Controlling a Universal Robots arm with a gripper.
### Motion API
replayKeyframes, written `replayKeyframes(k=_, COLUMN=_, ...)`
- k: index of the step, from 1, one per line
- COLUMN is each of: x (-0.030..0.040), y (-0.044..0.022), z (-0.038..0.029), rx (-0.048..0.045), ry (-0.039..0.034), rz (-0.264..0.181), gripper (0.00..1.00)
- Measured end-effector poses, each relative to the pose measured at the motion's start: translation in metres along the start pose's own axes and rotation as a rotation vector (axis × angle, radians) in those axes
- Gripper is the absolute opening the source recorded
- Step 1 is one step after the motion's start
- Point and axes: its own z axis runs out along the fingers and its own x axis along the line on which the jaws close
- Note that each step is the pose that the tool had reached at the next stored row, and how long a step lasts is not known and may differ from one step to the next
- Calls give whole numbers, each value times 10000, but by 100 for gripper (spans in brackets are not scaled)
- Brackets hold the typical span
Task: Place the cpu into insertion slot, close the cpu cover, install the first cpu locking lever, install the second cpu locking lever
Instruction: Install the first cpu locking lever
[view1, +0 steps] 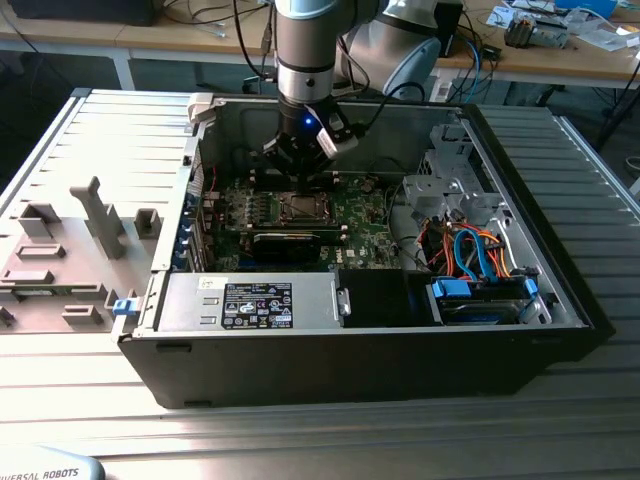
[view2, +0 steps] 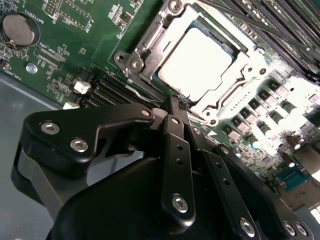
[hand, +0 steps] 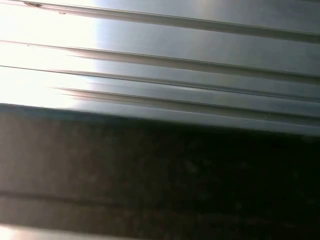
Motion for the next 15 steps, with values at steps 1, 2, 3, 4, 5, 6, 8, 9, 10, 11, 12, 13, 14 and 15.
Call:
replayKeyframes(k=1, x=-10, y=3, z=7, rx=20, ry=1, rz=0, gripper=11)
replayKeyframes(k=2, x=-27, y=8, z=17, rx=59, ry=7, rz=-1, gripper=11)
replayKeyframes(k=3, x=-42, y=13, z=29, rx=97, ry=11, rz=-1, gripper=11)
replayKeyframes(k=4, x=-53, y=16, z=36, rx=125, ry=20, rz=-1, gripper=11)
replayKeyframes(k=5, x=-66, y=20, z=46, rx=150, ry=21, rz=-1, gripper=11)
replayKeyframes(k=6, x=-73, y=21, z=50, rx=156, ry=17, rz=0, gripper=11)
replayKeyframes(k=8, x=-77, y=20, z=51, rx=155, ry=17, rz=-2, gripper=11)
replayKeyframes(k=9, x=-80, y=20, z=51, rx=154, ry=19, rz=-3, gripper=11)
replayKeyframes(k=10, x=-89, y=19, z=51, rx=156, ry=19, rz=-1, gripper=11)
replayKeyframes(k=11, x=-99, y=18, z=51, rx=155, ry=18, rz=0, gripper=11)
replayKeyframes(k=12, x=-113, y=16, z=51, rx=151, ry=16, rz=-2, gripper=11)
replayKeyframes(k=13, x=-122, y=15, z=51, rx=144, ry=17, rz=-2, gripper=11)
replayKeyframes(k=14, x=-130, y=14, z=51, rx=135, ry=16, rz=-1, gripper=11)
replayKeyframes(k=15, x=-139, y=13, z=51, rx=120, ry=12, rz=-1, gripper=11)
